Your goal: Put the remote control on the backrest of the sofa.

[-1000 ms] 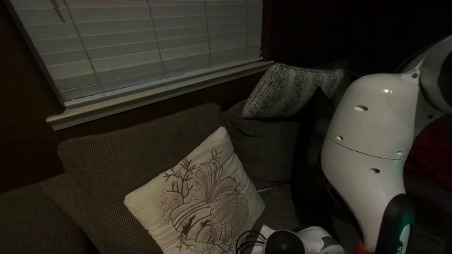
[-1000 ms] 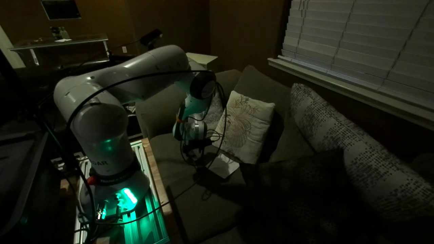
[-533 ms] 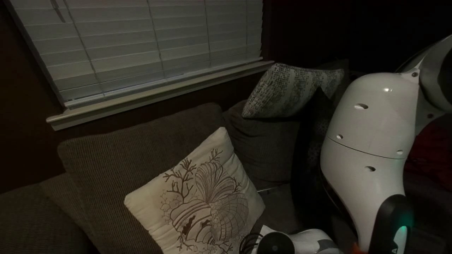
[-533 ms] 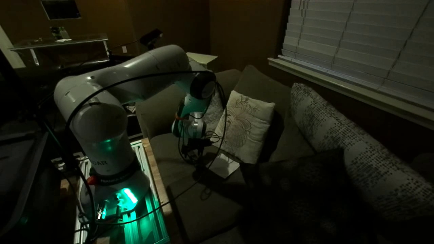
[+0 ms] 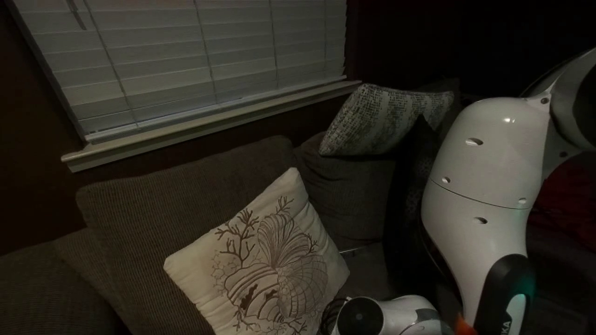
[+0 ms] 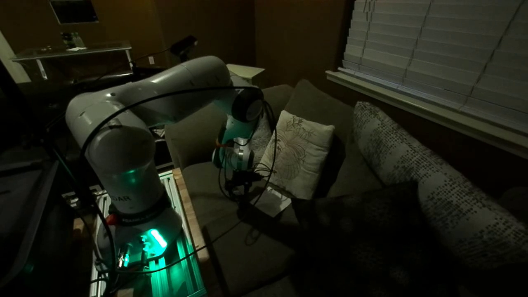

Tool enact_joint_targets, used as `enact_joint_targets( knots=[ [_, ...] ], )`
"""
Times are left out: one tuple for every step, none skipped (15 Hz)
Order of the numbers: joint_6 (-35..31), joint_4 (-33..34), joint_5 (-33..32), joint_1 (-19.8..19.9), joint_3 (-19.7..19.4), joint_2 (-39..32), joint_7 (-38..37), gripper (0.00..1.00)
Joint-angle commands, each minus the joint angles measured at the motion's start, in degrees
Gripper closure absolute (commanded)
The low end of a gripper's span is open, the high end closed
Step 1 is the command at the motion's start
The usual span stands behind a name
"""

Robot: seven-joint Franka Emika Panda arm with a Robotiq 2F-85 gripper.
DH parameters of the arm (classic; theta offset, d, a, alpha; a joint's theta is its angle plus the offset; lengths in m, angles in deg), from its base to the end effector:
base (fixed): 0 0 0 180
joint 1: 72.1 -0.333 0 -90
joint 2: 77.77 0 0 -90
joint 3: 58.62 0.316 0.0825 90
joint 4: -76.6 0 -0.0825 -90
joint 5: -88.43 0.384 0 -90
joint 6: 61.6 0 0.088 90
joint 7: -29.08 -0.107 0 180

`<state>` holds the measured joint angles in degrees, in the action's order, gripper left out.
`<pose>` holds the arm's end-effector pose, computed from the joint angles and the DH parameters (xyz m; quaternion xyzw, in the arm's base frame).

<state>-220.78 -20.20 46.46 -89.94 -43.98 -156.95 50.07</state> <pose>0.3935 0.3181 -0.1679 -0.7369 -0.6691 0.0886 0.0384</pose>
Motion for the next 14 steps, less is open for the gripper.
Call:
enact_joint_targets(
  knots=[
    [1.87, 2.42, 2.72, -0.72, -0.11, -1.39, 1.66, 0.41],
    [1.44, 2.57, 2.61, -1.11, -0.5, -1.31, 1.26, 0.48],
    [0.96, 2.49, 2.48, -1.49, -0.96, -1.05, 0.7, 0.56],
    [0.77, 2.56, 2.35, -2.0, -1.43, -0.79, 0.1, 0.62],
    [0.59, 2.49, 2.22, -2.24, -1.71, -0.5, -0.18, 0.7],
    [-0.2, 1.82, 1.93, -2.58, -2.3, 0.36, -1.03, 0.72],
    [-2.82, 0.18, 1.44, -2.41, -2.93, 1.64, -2.34, 0.72],
    [-7.44, -3.09, 0.89, -2.42, -4.51, 4.1, -5.51, 0.72],
    [-11.95, -5.85, 0.78, -2.75, -6.32, 6.26, -8.52, 0.72],
    [-16.65, -9.35, 0.87, -3.27, -8.65, 8.99, -11.53, 0.72],
    [-20.91, -12.21, 1.36, -4.25, -11.15, 11.51, -14.04, 0.72],
    [-25.49, -15.0, 0.07, -5.09, -13.7, 14.13, -17.67, 0.72],
    [-29.88, -16.98, 0.64, -6.3, -16.37, 16.12, -19.16, 0.72],
    [-32.21, -19.47, 0.97, -6.65, -18.05, 18.55, -19.27, 0.72]
  ],
)
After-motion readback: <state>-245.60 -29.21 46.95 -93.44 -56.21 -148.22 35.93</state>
